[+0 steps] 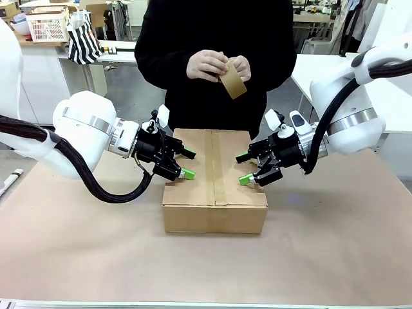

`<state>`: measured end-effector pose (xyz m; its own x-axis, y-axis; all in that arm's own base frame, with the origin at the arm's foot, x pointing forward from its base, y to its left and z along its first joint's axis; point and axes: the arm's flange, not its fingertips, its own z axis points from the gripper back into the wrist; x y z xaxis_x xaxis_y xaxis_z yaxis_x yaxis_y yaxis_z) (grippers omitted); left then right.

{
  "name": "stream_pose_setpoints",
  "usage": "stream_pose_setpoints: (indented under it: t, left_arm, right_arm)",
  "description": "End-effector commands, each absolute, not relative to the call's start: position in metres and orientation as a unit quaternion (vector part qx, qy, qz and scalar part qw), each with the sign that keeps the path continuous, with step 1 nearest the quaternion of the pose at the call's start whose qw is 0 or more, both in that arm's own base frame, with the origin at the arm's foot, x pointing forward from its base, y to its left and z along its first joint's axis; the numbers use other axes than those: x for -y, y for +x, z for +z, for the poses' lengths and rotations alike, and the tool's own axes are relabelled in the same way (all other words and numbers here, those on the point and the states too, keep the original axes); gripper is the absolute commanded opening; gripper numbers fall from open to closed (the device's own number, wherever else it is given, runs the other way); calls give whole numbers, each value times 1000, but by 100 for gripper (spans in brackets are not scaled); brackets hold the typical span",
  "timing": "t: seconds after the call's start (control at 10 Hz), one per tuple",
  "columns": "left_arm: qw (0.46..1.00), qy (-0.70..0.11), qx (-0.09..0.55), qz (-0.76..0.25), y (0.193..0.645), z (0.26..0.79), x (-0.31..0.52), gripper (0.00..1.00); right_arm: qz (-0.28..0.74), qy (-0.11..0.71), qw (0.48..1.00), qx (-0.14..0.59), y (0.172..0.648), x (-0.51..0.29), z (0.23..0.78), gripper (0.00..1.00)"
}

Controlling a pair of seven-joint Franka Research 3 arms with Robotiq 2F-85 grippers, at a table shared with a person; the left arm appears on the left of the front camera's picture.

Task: Pack the gift set into the box.
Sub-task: Press and hold the closed box until the human finishes sealing it.

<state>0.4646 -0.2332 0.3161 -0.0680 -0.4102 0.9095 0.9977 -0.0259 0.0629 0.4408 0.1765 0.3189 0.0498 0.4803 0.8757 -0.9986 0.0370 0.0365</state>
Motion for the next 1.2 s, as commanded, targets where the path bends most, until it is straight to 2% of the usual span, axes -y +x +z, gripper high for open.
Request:
stream_pose_setpoints:
  t: [0.0, 1.1]
  left_arm:
    - [575, -371, 396, -612, 464, 314, 233, 100]
    - [575, -371, 396, -612, 464, 314, 233, 100]
  right_arm:
    - [590, 363, 628, 355, 441, -176, 317, 100]
    - [590, 363, 628, 355, 441, -176, 317, 100]
